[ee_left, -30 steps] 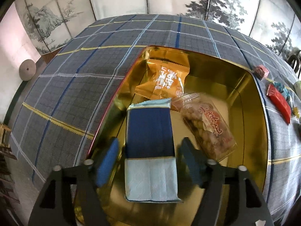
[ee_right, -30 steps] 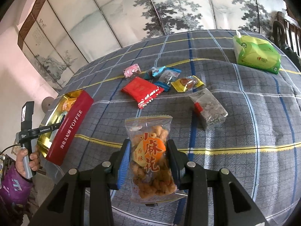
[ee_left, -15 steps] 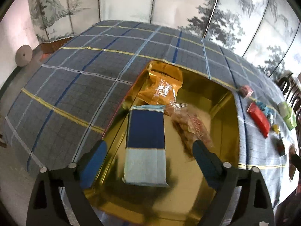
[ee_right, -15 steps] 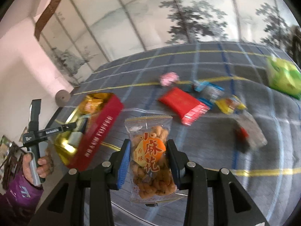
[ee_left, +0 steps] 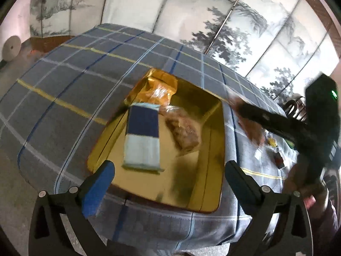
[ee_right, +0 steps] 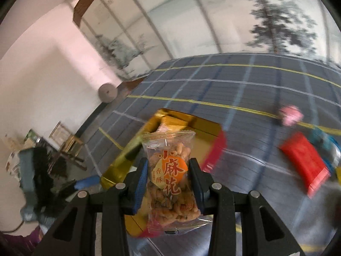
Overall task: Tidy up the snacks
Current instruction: 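Lower the second twisted-snack bag into the tray and open the right gripper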
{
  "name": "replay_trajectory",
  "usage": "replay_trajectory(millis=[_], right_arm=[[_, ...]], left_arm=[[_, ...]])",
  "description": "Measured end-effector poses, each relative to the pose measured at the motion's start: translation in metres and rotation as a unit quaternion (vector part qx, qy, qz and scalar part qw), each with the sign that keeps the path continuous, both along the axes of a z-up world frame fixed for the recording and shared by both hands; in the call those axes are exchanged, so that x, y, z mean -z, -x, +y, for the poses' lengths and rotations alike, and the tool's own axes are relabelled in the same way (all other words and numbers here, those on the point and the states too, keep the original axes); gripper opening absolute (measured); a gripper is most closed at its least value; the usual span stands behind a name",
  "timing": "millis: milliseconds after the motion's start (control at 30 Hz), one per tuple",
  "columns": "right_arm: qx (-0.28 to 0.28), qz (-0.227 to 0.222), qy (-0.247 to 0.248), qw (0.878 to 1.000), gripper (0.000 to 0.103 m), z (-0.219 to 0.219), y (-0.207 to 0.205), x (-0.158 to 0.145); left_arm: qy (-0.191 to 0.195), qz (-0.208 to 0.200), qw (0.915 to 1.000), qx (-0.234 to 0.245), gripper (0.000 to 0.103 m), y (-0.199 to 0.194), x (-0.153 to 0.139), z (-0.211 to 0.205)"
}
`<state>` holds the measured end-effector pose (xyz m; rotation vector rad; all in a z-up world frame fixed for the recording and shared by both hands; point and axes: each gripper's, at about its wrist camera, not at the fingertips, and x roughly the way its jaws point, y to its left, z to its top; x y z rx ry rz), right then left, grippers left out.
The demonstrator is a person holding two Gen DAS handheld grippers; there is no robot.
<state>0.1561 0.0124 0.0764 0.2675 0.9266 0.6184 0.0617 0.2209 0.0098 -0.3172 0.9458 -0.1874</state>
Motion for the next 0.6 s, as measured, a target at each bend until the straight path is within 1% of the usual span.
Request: replay_trajectory(millis=[67, 167, 267, 333, 467, 533, 600], right_arm=[[-0.010, 0.011, 0.000, 1.000, 0.039, 0.016, -0.016, 0.007], [-0.019, 0.025, 0.013, 0.999, 0.039, 0.035, -0.034, 0.021], [-0.026, 0.035, 0.032, 0.999, 0.039, 0.049, -0.048, 0.035], [-0.026, 0.040, 0.040, 0.998, 0.039, 0.055, -0.056, 0.042], [-0.026, 0.034, 0.068, 0.997, 0.039, 0.070, -0.068, 0.052], [-0.024, 0.034, 0.084, 0.996, 0.039, 0.072, -0.072, 0.058], [-0.021, 0.039, 0.088, 0.995, 0.039, 0.072, -0.078, 0.062]], left_arm=[[0.002, -0.004, 0.9999, -0.015, 0.102, 0.004, 0.002, 0.006], [-0.016, 0.009, 0.9992, -0.035, 0.101, 0.005, 0.009, 0.015], [-0.017, 0.013, 0.9993, -0.032, 0.101, 0.007, 0.014, 0.020], [-0.044, 0.012, 0.9982, -0.039, 0.101, 0.009, 0.015, 0.021], [-0.084, -0.004, 0.9958, -0.034, 0.101, 0.013, 0.013, 0.015], [-0.093, -0.007, 0.9952, -0.030, 0.101, 0.014, 0.012, 0.012], [-0.094, -0.010, 0.9951, -0.031, 0.101, 0.015, 0.013, 0.012]])
